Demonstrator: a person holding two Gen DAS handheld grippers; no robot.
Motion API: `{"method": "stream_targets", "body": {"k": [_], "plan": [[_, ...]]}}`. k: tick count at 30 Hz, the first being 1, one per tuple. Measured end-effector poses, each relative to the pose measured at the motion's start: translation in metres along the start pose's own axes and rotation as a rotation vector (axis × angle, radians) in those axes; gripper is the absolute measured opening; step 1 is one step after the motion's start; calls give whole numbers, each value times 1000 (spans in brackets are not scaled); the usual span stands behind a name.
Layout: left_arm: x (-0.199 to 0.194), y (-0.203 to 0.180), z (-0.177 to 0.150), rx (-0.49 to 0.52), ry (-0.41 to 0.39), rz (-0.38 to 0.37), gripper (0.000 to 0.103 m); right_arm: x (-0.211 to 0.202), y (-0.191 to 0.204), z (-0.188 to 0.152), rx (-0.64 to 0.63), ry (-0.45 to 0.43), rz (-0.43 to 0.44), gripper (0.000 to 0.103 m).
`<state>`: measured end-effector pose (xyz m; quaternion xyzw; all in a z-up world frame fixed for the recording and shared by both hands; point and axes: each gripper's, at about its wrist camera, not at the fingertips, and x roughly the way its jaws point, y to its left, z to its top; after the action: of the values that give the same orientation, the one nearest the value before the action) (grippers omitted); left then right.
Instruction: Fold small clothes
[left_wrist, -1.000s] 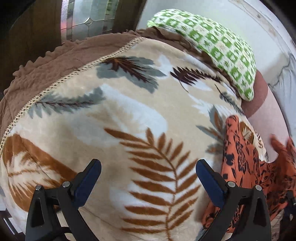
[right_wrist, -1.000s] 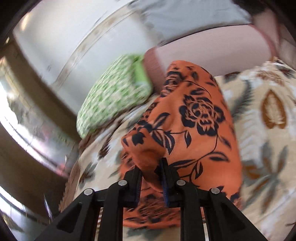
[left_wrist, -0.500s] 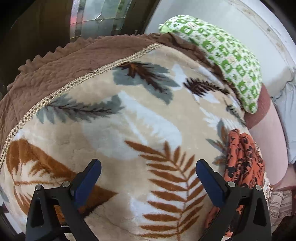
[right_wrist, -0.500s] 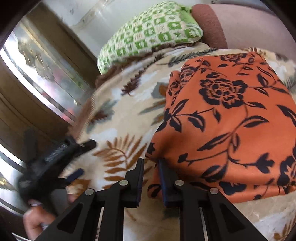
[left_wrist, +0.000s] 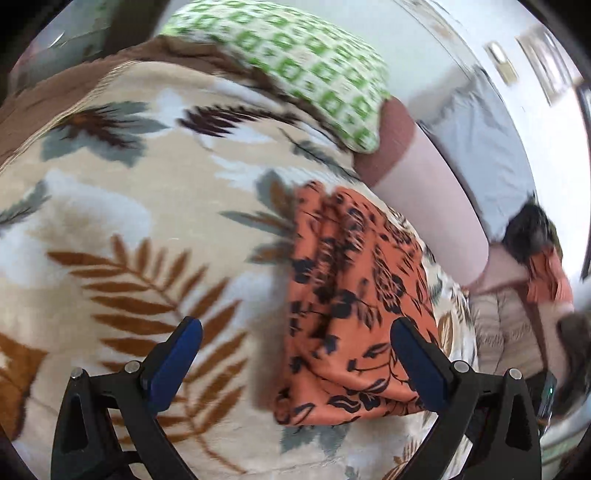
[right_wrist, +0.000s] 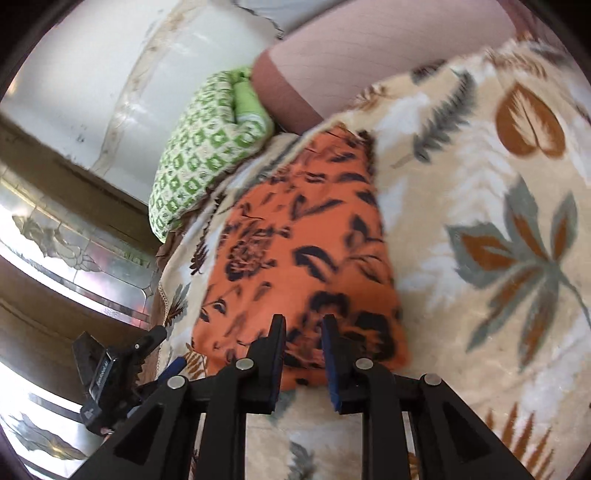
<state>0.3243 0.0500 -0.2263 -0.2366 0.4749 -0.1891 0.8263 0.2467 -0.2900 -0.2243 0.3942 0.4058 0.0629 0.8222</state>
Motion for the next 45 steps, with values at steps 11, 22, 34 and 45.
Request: {"method": "stream_targets", "body": {"k": [11,22,34,45], "plan": [[43,-44,-18,214,-15,68,78,-10,-57,7,62,-45,105,23],[55,-47,-23,250,34,57,24,2,-64,13,129,-21,175,86],[33,-62,-66,304,116,10,16,34,-62,9,96,40,102,84],[19,-41,-47,224,29,72,20,29,-55,14,29,10,66,84]]}}
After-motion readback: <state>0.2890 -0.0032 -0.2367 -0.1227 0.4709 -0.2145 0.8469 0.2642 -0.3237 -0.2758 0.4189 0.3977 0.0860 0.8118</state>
